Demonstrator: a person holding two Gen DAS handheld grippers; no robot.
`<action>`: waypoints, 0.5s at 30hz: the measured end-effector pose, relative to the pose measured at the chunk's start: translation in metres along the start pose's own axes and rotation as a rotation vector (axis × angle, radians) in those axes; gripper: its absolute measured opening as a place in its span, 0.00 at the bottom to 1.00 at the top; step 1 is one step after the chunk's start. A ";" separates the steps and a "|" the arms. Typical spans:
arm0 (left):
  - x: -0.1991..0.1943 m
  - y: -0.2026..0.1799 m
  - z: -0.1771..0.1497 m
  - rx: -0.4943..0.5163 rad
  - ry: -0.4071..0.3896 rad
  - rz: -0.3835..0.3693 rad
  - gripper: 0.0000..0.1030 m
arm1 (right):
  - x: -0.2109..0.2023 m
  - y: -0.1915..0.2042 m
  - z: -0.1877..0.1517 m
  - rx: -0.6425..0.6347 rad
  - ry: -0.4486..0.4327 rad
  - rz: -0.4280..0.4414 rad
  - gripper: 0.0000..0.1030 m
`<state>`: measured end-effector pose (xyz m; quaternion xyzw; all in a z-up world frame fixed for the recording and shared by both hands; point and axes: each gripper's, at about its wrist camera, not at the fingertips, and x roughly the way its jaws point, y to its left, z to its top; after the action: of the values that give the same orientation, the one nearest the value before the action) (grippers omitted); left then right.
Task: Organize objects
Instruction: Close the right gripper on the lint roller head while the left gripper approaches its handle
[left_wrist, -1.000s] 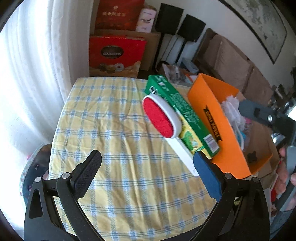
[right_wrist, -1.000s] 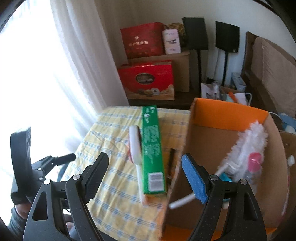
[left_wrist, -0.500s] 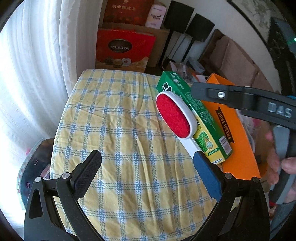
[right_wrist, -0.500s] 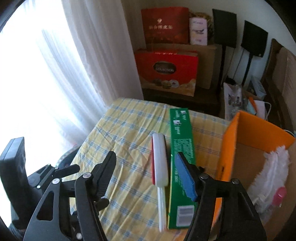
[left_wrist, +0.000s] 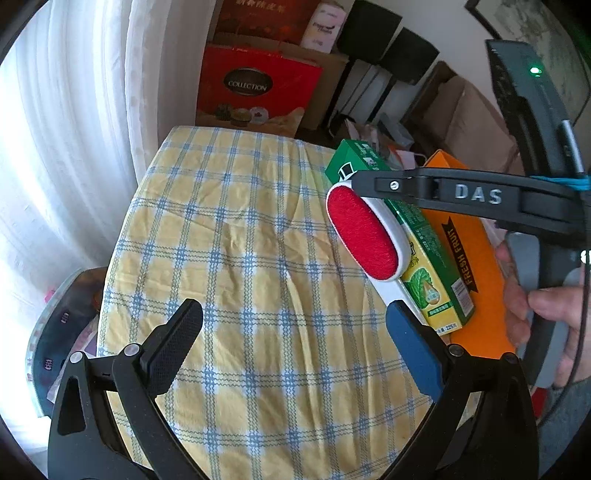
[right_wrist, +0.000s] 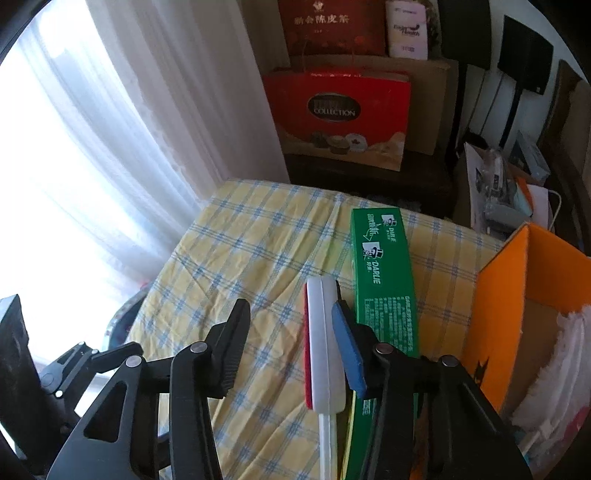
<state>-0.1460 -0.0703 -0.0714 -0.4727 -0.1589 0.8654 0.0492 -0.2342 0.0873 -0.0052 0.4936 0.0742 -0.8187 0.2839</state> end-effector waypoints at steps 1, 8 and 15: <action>0.001 0.001 0.000 -0.002 0.001 -0.002 0.96 | 0.002 0.000 0.000 -0.004 0.008 -0.008 0.45; 0.004 0.003 -0.002 -0.009 0.006 -0.014 0.96 | 0.020 0.002 0.001 -0.045 0.054 -0.062 0.43; 0.006 -0.003 -0.006 0.003 0.010 -0.028 0.96 | 0.028 0.008 0.001 -0.106 0.077 -0.127 0.43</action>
<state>-0.1450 -0.0642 -0.0783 -0.4747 -0.1641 0.8624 0.0625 -0.2406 0.0693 -0.0275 0.5034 0.1592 -0.8104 0.2539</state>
